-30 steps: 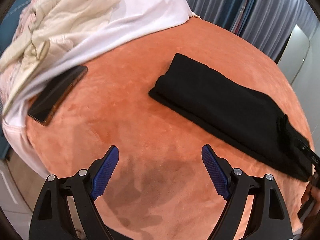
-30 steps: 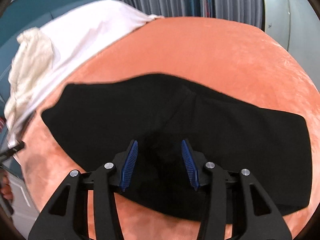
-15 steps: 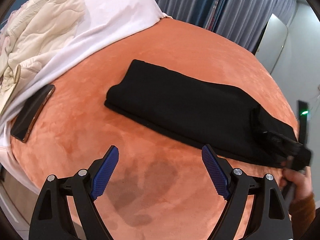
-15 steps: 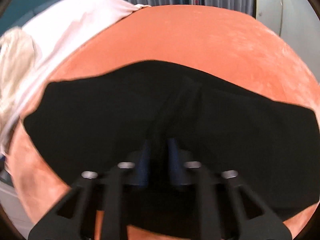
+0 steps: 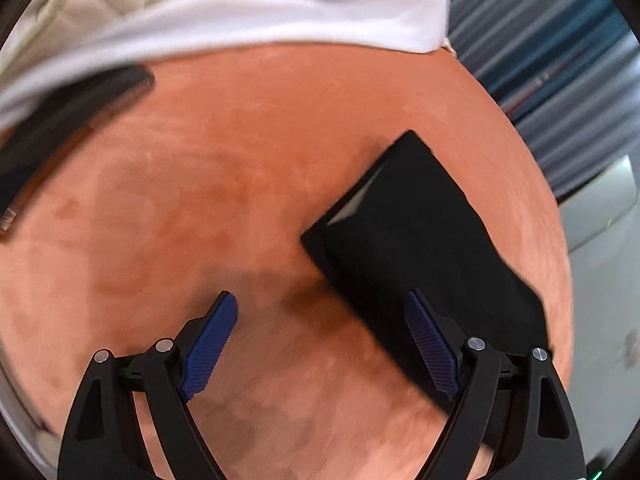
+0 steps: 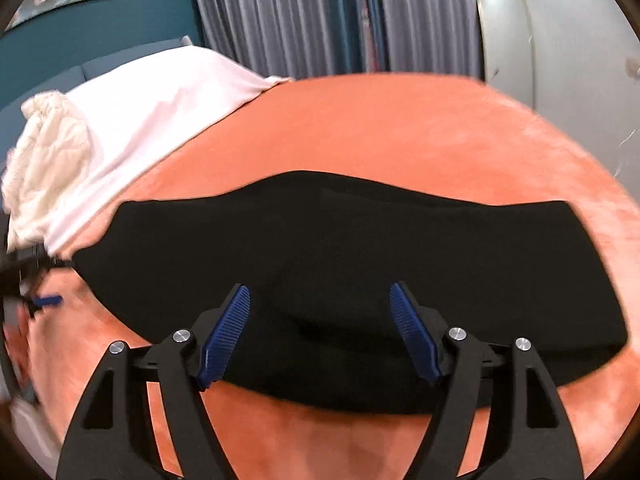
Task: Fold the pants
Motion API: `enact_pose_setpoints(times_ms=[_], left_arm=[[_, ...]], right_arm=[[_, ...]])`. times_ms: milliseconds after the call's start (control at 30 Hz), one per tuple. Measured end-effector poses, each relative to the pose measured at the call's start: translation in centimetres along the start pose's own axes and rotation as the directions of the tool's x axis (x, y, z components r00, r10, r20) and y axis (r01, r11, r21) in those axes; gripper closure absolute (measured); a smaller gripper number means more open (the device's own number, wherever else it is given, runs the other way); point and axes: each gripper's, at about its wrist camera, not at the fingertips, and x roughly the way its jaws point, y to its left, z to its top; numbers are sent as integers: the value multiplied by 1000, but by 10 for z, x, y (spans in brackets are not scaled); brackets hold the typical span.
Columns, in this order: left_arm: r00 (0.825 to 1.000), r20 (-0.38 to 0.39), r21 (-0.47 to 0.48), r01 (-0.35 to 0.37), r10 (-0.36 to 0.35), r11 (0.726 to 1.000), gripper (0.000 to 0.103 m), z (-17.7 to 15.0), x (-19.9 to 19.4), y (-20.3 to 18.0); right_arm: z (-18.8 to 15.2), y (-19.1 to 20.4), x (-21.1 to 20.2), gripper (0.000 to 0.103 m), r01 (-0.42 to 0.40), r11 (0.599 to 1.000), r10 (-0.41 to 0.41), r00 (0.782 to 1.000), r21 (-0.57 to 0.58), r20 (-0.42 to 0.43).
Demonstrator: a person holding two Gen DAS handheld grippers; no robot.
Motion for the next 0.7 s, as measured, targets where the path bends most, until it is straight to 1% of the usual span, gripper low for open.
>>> enact_pose_setpoints(times_ms=[67, 133, 167, 233, 267, 300, 333, 367, 400, 433, 467, 500, 533, 600, 667, 700], left_arm=[[1000, 24, -24, -12, 12, 1000, 20, 6, 4, -2], [1000, 17, -15, -6, 6, 1000, 17, 11, 14, -11], [1000, 14, -14, -15, 16, 1000, 17, 12, 18, -15], [997, 35, -6, -62, 62, 998, 18, 12, 25, -24], [996, 44, 4, -71, 71, 997, 19, 11, 25, -27], [995, 58, 26, -77, 75, 997, 38, 10, 26, -32], [995, 59, 62, -82, 78, 995, 66, 9, 28, -39], [995, 58, 88, -91, 86, 992, 70, 8, 29, -45], [995, 66, 91, -81, 76, 993, 86, 8, 28, -48], [995, 72, 90, -72, 66, 993, 88, 8, 26, -52], [994, 85, 90, -80, 72, 993, 88, 9, 22, -59], [992, 107, 102, -73, 62, 992, 89, 9, 14, -69], [991, 124, 119, -62, 47, 991, 89, 8, 6, -79], [987, 160, 192, -19, -12, 981, 89, -1, -18, -114], [979, 188, 300, 17, -76, 954, 89, -18, -43, -162], [974, 200, 359, 29, -107, 933, 89, -31, -54, -188]], right_arm=[[-14, -8, -3, 32, 29, 1000, -29, 999, -9, -12], [-21, -22, -1, 23, 20, 999, -18, 999, 41, -41], [-22, -28, 0, 17, 15, 997, -12, 999, 71, -45], [-24, -36, 3, 16, 8, 992, -3, 999, 124, -46], [-24, -36, 7, 16, 7, 992, 0, 998, 128, -55], [-26, -36, 11, 16, 7, 991, 1, 998, 131, -66], [-26, -36, 14, 15, 6, 991, 3, 997, 131, -71], [-26, -36, 15, 12, 0, 991, 9, 997, 133, -71], [-26, -37, 15, 11, -14, 991, 23, 998, 136, -65], [-26, -40, 14, 11, -25, 990, 34, 998, 141, -58], [-26, -43, 14, 10, -47, 987, 55, 997, 157, -48], [-31, -50, 10, 9, -64, 983, 72, 996, 169, -42], [-31, -54, 11, 9, -87, 978, 95, 995, 188, -33], [-34, -61, 8, 9, -126, 967, 132, 991, 223, -12], [-34, -65, 9, 9, -145, 960, 150, 989, 240, 0], [-34, -67, 9, 9, -153, 957, 157, 988, 246, 4]])
